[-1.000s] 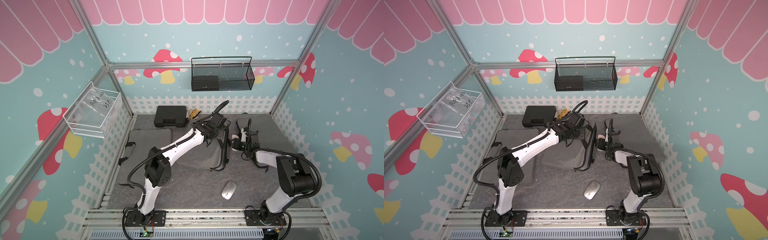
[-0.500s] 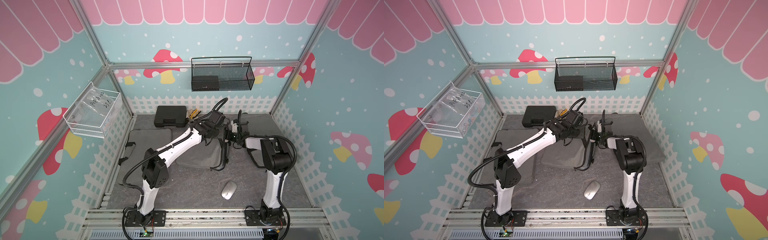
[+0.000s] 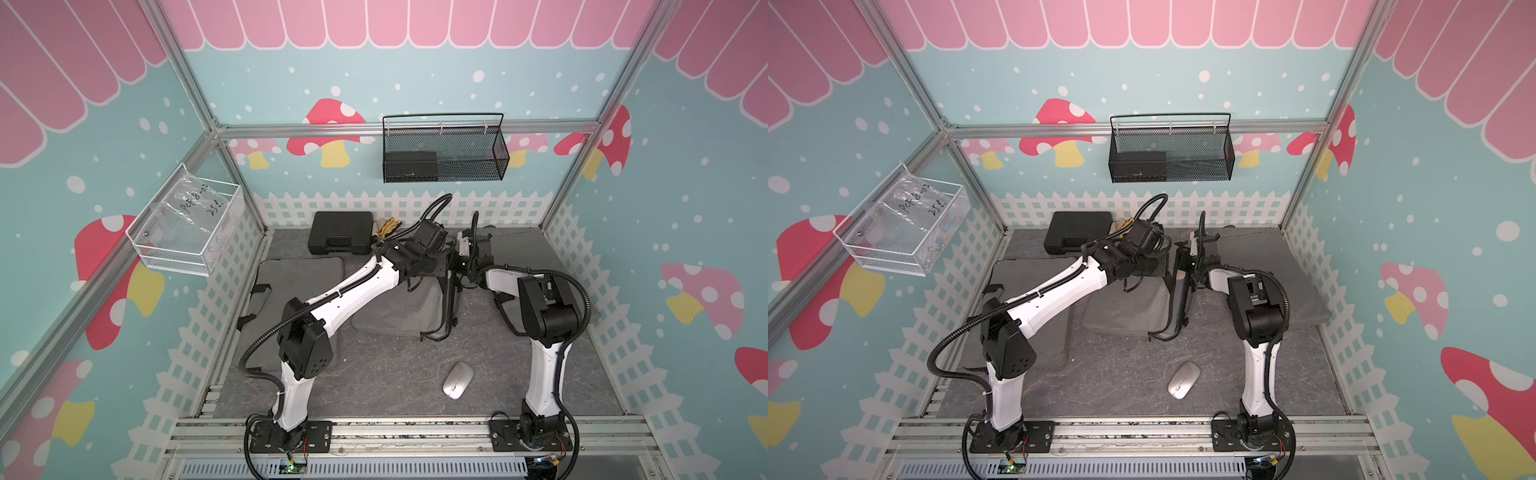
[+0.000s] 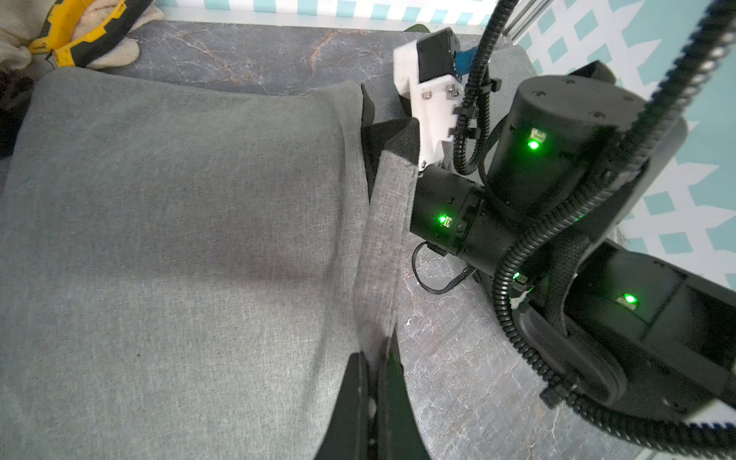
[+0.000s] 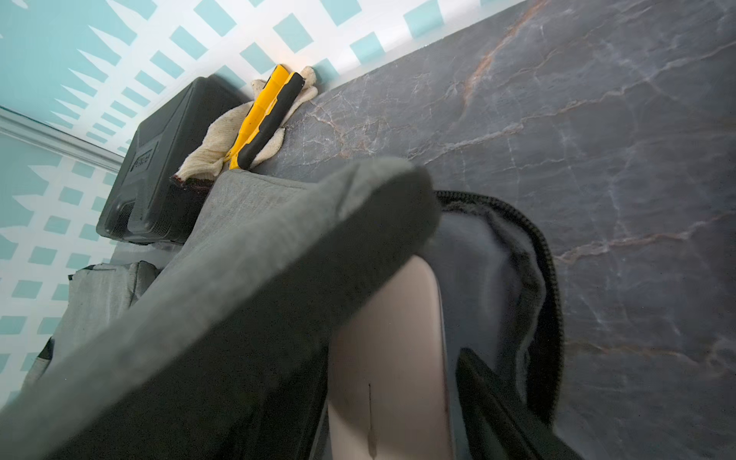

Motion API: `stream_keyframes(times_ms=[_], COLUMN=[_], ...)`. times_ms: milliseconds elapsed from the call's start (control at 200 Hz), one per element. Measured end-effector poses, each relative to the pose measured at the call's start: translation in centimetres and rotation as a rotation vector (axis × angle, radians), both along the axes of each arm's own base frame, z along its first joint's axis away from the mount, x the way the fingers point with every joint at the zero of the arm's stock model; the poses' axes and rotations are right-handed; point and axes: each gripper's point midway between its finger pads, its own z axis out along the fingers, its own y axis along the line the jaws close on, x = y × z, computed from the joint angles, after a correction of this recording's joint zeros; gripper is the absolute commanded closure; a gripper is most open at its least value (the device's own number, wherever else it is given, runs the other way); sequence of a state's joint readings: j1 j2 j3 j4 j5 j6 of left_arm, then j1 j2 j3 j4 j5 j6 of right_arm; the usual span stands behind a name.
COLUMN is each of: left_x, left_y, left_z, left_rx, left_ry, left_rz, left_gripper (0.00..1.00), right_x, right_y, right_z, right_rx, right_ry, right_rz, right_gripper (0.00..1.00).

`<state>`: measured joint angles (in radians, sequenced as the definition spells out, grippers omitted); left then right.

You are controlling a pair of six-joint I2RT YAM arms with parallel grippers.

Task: Put the mouse into the laptop bag
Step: Place the mouse in the zippered laptop bag.

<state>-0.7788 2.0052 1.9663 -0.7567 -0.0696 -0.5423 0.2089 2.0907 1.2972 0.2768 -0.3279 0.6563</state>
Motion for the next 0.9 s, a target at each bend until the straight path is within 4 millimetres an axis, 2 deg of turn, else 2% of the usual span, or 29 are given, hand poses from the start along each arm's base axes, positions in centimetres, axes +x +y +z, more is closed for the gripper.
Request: stream_keyframes(times_ms=[80,270,330,445,600,760,900], left_x=[0.0,-0.2,-0.3,-0.2,0.1,0.1,-0.2], left_y=[0.0,0.2,0.5,0.8,0.9,0.9,1.3], left_z=[0.0,-0.9,-1.5,-2.2,-2.1,-2.2,-2.2], left_rx=[-0.001,0.007,0.013,0.014,-0.001,-0.005,-0.006], left_ry=[-0.001,0.007,0.018,0.03,0.029,0.029,0.032], left_rz=[0.0,0.002,0.005,0.011,0.015,0.019,0.02], left_gripper=[1.0,1.0,1.0,1.0,1.0,1.0,1.0], right_x=[0.0,-0.5,-1.3,-2.5,-3.2,-2.7,-1.8], right_y=[-0.1,-0.3,-0.5,-0.5,1.1,1.8,1.0], right_z=[-0.1,-0.8,-1.3,-2.0,-2.3,-2.6,-3.2], right_rx=[-0.003,-0.019,-0.027,-0.057,-0.129,-0.185,-0.21], right_ry=[0.002,0.018,0.035,0.054,0.05,0.063,0.069], right_rz=[-0.007,-0.019,-0.028,-0.04,-0.039,-0.068,-0.114], right_gripper=[0.18,0.38,0.38,0.31,0.26,0.41,0.44])
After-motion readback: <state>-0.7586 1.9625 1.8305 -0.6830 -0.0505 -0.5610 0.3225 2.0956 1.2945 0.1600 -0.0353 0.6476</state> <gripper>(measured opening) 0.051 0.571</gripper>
